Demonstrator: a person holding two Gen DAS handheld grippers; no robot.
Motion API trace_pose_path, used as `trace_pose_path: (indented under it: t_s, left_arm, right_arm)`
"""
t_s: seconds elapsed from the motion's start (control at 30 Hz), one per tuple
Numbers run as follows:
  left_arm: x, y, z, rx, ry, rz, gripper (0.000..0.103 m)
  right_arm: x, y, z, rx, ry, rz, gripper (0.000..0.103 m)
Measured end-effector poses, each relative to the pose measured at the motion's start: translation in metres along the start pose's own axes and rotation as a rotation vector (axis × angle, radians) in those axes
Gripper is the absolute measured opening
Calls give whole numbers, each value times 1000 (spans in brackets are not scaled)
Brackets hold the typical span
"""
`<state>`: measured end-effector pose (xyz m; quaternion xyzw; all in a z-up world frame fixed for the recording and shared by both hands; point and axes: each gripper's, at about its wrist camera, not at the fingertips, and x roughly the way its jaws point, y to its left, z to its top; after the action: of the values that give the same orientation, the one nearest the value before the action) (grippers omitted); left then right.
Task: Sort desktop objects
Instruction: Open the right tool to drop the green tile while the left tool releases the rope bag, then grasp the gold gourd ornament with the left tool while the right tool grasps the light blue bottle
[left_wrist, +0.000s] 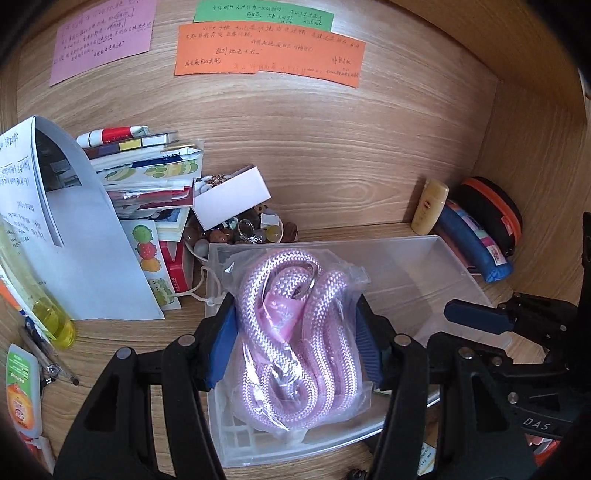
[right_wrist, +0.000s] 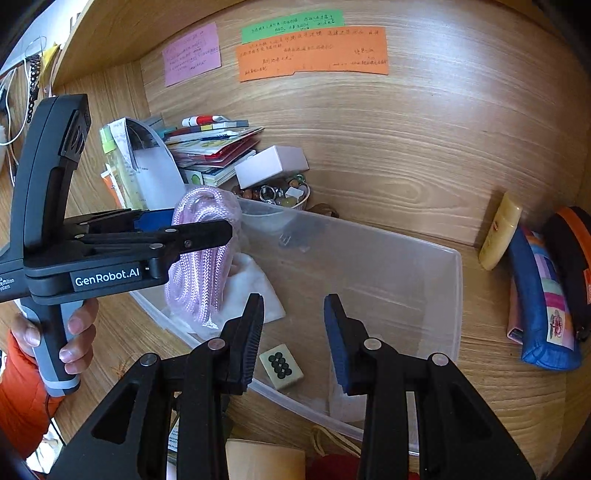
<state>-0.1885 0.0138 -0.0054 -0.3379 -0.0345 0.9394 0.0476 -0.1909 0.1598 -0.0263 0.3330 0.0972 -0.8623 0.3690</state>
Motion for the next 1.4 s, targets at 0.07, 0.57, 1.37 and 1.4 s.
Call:
trace_pose_path:
  t_s: [0.07,0.57,1.37,1.4]
  left_arm:
    - [5,-3,-3,15,13,27,58]
    - [-13,7,-5,31,-51,44,64]
    - [-89,26,-39,15,-47,39,93]
    - [-90,27,-42,17,-40,41,93]
  right_arm:
    - [0,2,-1,-16,-7,-14,31]
    - [-2,-1,1,-13,-21,-77,35]
    - [-107,24,-30,-99,-278,-225,98]
    - [-107,25,-34,-101,-268,-223,98]
